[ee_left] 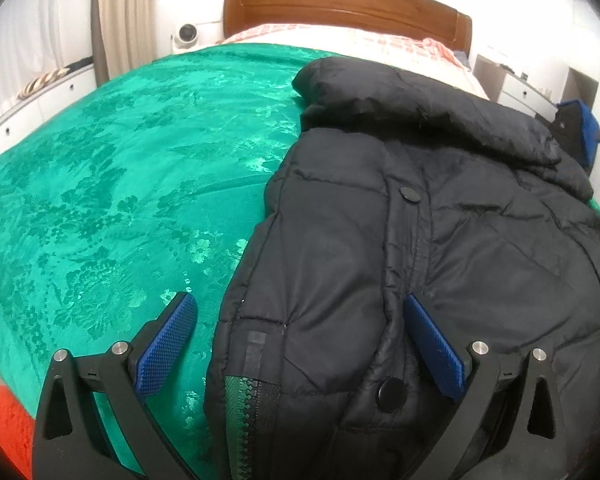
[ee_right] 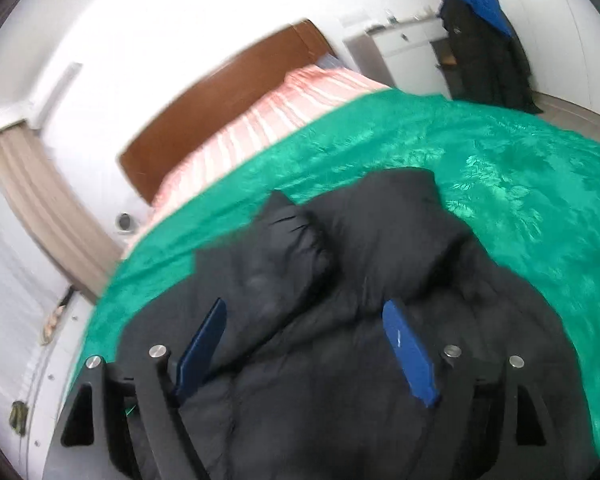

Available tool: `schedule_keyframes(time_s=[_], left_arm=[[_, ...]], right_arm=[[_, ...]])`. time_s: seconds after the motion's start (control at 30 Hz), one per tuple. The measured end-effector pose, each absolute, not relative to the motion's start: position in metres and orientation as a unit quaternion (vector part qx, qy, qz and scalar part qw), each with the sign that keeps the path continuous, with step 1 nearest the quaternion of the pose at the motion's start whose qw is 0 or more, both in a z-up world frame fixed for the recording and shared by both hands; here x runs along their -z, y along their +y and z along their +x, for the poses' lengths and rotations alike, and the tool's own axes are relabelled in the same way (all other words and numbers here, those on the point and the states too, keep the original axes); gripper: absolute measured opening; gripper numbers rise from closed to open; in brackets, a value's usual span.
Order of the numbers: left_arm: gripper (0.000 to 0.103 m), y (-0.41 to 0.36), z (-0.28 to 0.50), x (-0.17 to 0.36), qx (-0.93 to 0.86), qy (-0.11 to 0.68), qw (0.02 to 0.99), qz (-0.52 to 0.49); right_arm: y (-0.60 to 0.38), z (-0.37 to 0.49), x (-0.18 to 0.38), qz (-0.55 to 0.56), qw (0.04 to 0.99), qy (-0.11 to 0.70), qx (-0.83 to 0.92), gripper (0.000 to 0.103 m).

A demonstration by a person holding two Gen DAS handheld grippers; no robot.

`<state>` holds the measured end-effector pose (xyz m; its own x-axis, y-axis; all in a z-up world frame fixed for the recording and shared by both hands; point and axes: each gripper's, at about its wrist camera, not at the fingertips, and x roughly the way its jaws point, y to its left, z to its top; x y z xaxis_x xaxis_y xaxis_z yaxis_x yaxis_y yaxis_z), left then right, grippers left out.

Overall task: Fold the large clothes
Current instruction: 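Smooth the jacket body with the right gripper while the left gripper holds the front edge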

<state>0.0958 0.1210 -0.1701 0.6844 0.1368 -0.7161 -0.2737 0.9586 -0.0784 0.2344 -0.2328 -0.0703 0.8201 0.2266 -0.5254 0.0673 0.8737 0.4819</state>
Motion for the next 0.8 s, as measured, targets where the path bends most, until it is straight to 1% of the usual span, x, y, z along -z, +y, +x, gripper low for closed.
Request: schedule_keyframes(time_s=[0.1, 0.27, 0.37, 0.53, 0.67, 0.73, 0.8], left_arm=[[0.103, 0.119, 0.096, 0.169, -0.121, 0.383, 0.912, -0.087], [0.103, 0.118, 0.097, 0.163, -0.132, 0.398, 0.904, -0.086], [0.103, 0.119, 0.096, 0.155, -0.134, 0.41, 0.899, -0.082], [0.103, 0.12, 0.09, 0.134, -0.124, 0.391, 0.907, -0.096], [0.103, 0.116, 0.092, 0.125, -0.101, 0.375, 0.915, -0.113], [0.103, 0.111, 0.096, 0.129, -0.092, 0.378, 0.915, -0.103], [0.103, 0.106, 0.101, 0.141, -0.086, 0.391, 0.912, -0.085]], right_arm=[[-0.221, 0.173, 0.064, 0.198, 0.935, 0.283, -0.08, 0.082], [-0.183, 0.094, 0.078, 0.017, 0.938, 0.294, -0.18, 0.083], [-0.182, 0.054, 0.089, -0.046, 0.934, 0.293, -0.198, 0.083], [-0.211, 0.027, 0.09, -0.048, 0.948, 0.28, -0.145, 0.083], [-0.234, 0.044, 0.087, -0.032, 0.956, 0.273, -0.106, 0.083], [-0.239, 0.054, 0.093, -0.031, 0.954, 0.281, -0.095, 0.085], [-0.243, 0.072, 0.11, -0.034, 0.945, 0.313, -0.082, 0.087]])
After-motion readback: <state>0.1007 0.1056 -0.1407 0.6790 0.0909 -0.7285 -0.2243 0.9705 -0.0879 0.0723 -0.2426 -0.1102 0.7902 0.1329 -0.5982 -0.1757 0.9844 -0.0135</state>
